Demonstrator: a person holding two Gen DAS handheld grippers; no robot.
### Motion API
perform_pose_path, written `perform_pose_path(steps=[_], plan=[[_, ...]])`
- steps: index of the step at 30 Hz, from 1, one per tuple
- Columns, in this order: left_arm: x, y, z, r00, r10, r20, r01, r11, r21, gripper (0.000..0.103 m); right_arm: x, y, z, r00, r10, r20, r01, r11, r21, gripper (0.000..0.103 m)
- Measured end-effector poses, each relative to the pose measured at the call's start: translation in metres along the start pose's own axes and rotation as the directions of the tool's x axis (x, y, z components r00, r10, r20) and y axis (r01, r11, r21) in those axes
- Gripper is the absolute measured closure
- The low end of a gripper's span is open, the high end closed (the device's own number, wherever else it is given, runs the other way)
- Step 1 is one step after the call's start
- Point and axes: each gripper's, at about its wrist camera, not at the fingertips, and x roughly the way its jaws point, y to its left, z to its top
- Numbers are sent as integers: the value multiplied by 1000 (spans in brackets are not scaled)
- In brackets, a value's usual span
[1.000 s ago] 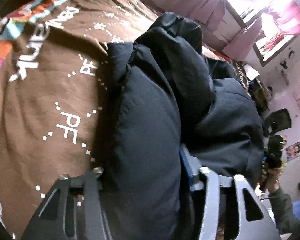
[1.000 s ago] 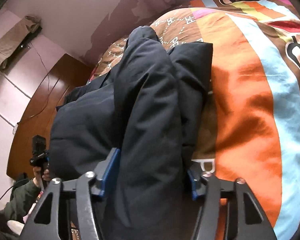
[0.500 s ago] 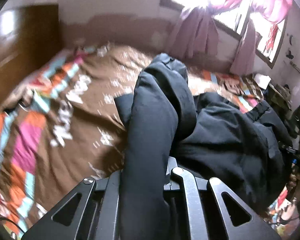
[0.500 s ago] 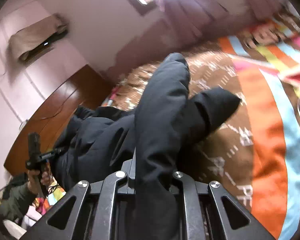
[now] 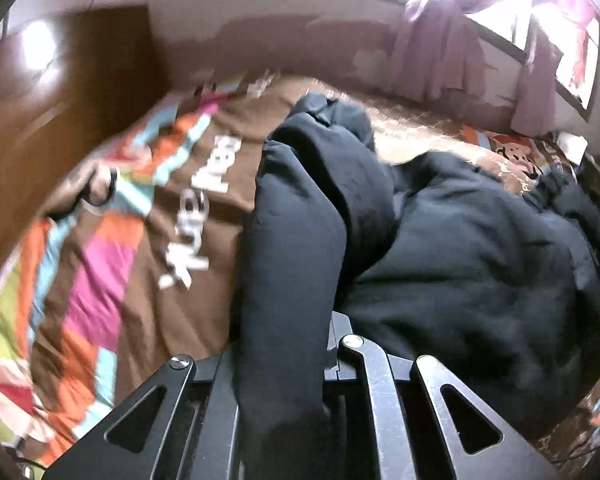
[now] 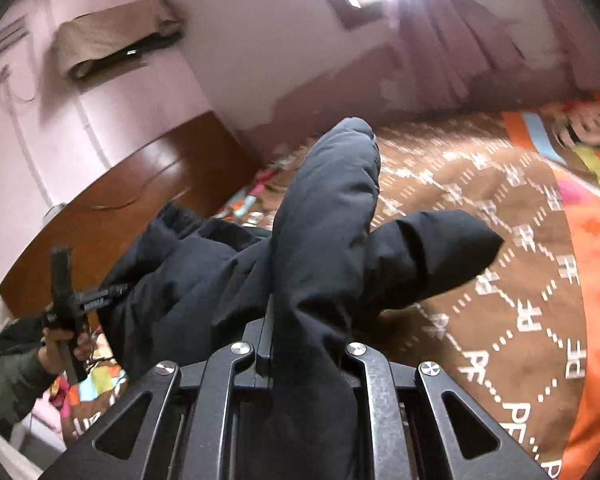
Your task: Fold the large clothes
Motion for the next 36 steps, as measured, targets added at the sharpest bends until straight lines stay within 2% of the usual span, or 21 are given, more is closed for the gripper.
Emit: perform_pose_path(steps=[3,7,11,12,14,15,17,20,23,24,26,29,36], plan=[[5,8,-3,999,-34,-7,34,999,-13,92,2,-28,-15,998,-57,-30,59,996,68,87],[4,5,-6,1000,-15,-12,15,999,34,78,5,-44,-35,990,-113,-89,122,987,106,78],[0,8,-11,999,-27,-19,27,1000,-4,65,8,-47,-45,980,-142,-141,160,979,127,54],[-1,12,-12,999,-33,-18,32,999,-32,62,10,-45,-44,977,-152,-147,171,977,127,50],[-2,18,-12,999,-31,-13,30,996,-84,39,12,-41,-44,970,-189,-151,208,971,121,26],[-4,19,-12,999,-35,-6,34,994,-103,36,10,-38,-44,966,-212,-145,230,966,116,22],[-12,21,-12,999,-36,12,37,991,-131,30,5,-33,-43,960,-253,-122,266,958,106,20],[-25,17,-13,999,-12,35,17,992,-127,27,-6,-27,-39,945,-314,-90,323,940,111,11],[-40,10,-14,997,8,73,0,993,-118,25,-22,-13,-39,930,-367,-34,368,922,120,9],[-45,7,-16,996,10,89,1,993,-121,23,-25,-8,-38,927,-374,-18,374,920,122,9],[-55,3,-18,993,11,116,5,991,-131,10,-34,4,-37,922,-387,22,381,916,127,8],[-75,-3,-21,982,4,186,24,988,-151,5,-45,22,-35,917,-392,74,382,916,122,4],[-120,-20,-28,968,21,249,17,988,-151,3,-79,84,-35,894,-396,209,390,918,68,0]])
